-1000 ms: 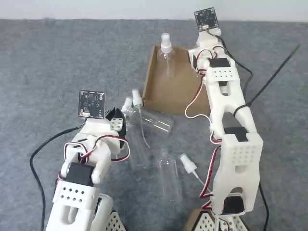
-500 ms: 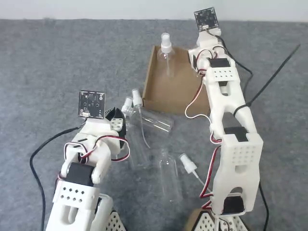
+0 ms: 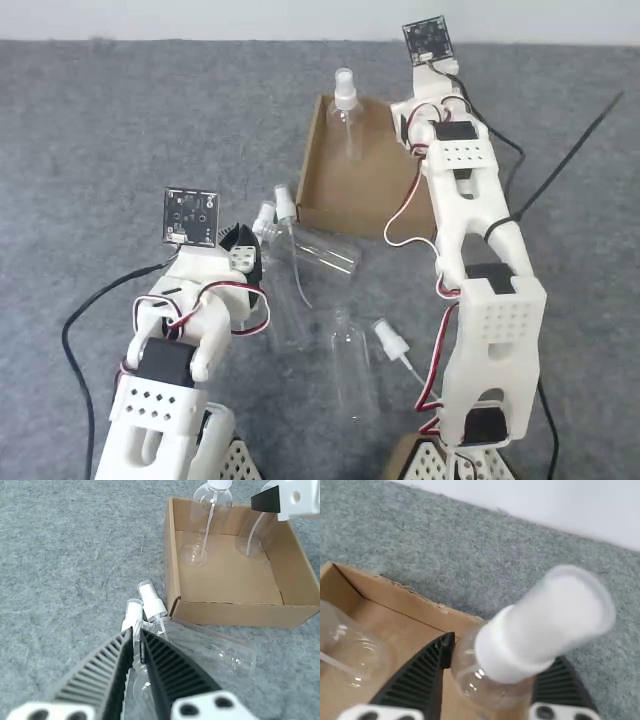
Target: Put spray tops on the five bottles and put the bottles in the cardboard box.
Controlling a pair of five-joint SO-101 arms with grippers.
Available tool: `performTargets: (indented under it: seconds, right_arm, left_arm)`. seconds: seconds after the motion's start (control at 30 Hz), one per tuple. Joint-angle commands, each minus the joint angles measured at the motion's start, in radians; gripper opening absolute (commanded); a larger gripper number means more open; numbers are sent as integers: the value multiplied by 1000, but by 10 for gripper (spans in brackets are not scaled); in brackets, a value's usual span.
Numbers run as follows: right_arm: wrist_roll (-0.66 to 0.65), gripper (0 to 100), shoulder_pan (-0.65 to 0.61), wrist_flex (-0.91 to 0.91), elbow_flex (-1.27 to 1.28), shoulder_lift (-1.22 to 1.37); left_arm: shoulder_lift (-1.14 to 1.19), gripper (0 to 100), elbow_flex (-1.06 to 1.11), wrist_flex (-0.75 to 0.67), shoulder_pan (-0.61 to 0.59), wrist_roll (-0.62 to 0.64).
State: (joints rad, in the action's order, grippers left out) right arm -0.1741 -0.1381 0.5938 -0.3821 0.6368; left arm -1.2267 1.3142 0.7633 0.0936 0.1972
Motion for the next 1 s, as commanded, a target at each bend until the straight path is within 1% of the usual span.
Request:
performTargets:
  seconds: [0.0, 0.1, 0.4, 0.7, 0.83, 0.97]
  right_arm:
    - [-9, 185, -5, 22, -40, -7]
    - [-9, 188, -8, 21, -41, -10]
    - [-9, 249, -8, 22, -69, -16]
    - [-9, 251, -25, 25, -80, -91]
    - [-9, 251, -31, 102, -84, -183]
    - [-9, 250, -33, 197, -84, -278]
  left_arm:
    - [-8, 12, -8, -25, 0, 5]
    - [-8, 12, -8, -25, 0, 5]
    - [-8, 12, -7, -25, 2, 5]
    - [-8, 12, -1, -26, 5, 5]
    - [-8, 12, 21, -66, 5, 5]
    - [-8, 12, 24, -71, 3, 5]
